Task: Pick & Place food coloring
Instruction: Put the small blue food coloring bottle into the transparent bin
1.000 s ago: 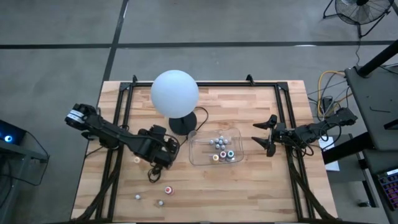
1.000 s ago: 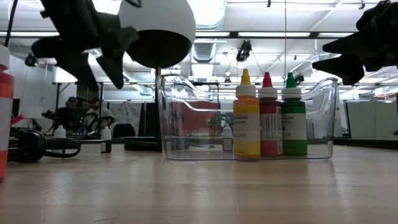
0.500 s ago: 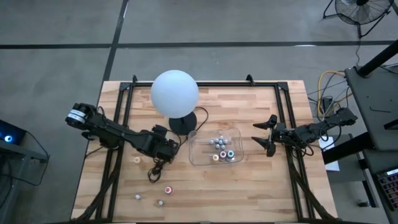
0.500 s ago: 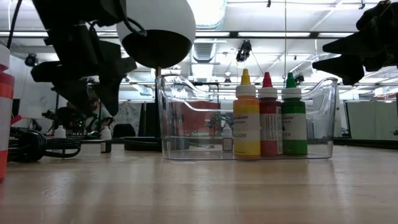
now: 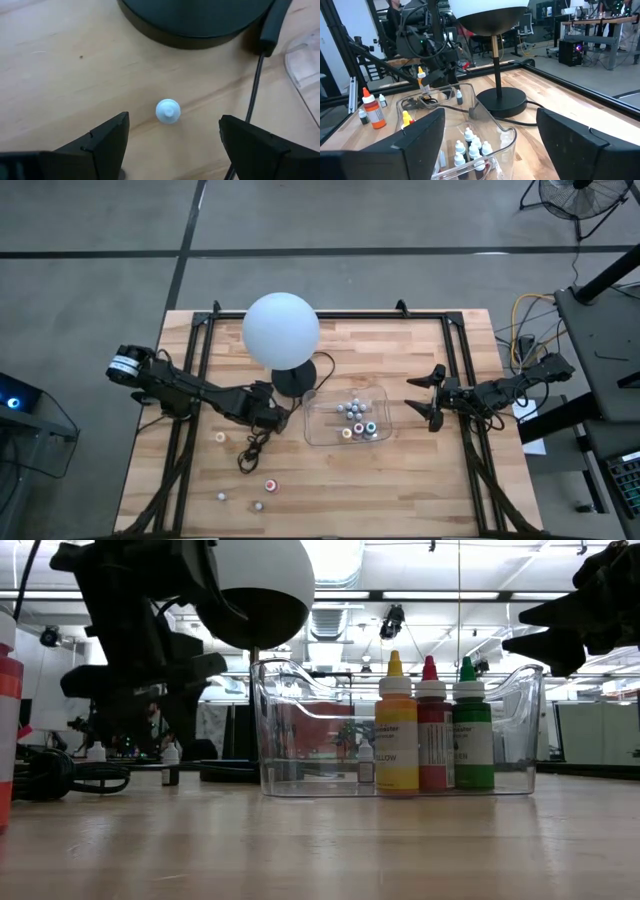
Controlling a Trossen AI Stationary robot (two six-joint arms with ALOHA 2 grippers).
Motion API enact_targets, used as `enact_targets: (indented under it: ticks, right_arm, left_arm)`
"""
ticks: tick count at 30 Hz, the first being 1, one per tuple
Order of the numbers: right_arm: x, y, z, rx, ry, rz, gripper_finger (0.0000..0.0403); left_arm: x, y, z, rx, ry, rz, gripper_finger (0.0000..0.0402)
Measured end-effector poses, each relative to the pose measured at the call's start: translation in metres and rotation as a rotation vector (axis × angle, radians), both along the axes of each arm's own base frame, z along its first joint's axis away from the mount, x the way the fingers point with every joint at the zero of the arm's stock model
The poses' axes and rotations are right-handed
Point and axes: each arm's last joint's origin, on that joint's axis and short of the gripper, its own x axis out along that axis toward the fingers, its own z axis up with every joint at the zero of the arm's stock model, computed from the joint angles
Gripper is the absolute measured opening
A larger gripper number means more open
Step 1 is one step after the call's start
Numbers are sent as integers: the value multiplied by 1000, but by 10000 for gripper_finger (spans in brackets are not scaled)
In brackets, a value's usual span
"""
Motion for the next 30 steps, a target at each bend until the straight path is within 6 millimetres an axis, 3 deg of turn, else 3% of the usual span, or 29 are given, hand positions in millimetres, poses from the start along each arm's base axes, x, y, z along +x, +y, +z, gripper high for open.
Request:
enact_targets:
  ticks: [14, 24, 30]
  right_arm:
    - [0, 0, 0, 0, 1, 1, 302]
    - [0, 0, 0, 0, 0, 1, 310]
    - [0, 0, 0, 0, 0, 2, 303]
  left_arm:
    - [12, -2, -15, 27, 51, -88, 279]
    - [12, -2, -8, 47, 58, -62, 278]
    - [10, -1, -8, 58, 60, -28, 246]
